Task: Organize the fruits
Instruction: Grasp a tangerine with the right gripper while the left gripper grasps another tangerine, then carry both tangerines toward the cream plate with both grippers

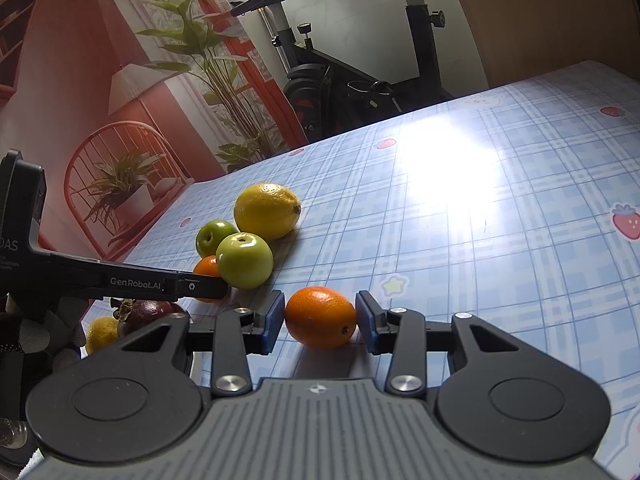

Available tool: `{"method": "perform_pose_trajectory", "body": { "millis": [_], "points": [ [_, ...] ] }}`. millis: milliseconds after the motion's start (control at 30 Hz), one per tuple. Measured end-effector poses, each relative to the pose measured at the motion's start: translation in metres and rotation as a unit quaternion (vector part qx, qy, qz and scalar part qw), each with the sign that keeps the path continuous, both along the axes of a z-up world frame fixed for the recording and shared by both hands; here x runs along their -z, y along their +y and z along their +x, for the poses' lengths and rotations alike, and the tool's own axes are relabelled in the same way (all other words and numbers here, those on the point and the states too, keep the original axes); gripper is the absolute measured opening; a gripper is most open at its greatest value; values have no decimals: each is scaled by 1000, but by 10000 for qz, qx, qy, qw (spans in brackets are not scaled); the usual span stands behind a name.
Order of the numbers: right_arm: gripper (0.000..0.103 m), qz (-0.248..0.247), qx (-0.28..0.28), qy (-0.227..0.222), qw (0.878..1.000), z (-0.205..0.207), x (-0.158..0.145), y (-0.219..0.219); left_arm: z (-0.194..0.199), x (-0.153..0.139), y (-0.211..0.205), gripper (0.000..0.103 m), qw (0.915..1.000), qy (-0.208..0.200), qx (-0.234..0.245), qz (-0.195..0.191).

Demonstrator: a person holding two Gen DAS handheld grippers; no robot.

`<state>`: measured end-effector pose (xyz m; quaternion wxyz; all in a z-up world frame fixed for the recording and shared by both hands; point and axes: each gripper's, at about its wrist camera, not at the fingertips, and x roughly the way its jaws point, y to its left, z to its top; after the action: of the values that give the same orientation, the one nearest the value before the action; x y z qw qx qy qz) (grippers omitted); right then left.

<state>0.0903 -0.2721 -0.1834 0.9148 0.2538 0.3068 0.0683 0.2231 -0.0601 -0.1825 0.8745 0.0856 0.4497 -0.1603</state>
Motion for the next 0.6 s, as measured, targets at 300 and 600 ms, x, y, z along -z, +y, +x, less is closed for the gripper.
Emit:
{"method": "perform_pose_trajectory", "body": {
  "millis": [300,600],
  "points": [
    [42,18,12,-4,10000,-1,-1,0,0,0,3,36,10000,17,7,-53],
    [42,40,-18,-8,10000,-2,0,1,-9,-5,2,36,9998,-27,90,-152]
  ]
}}
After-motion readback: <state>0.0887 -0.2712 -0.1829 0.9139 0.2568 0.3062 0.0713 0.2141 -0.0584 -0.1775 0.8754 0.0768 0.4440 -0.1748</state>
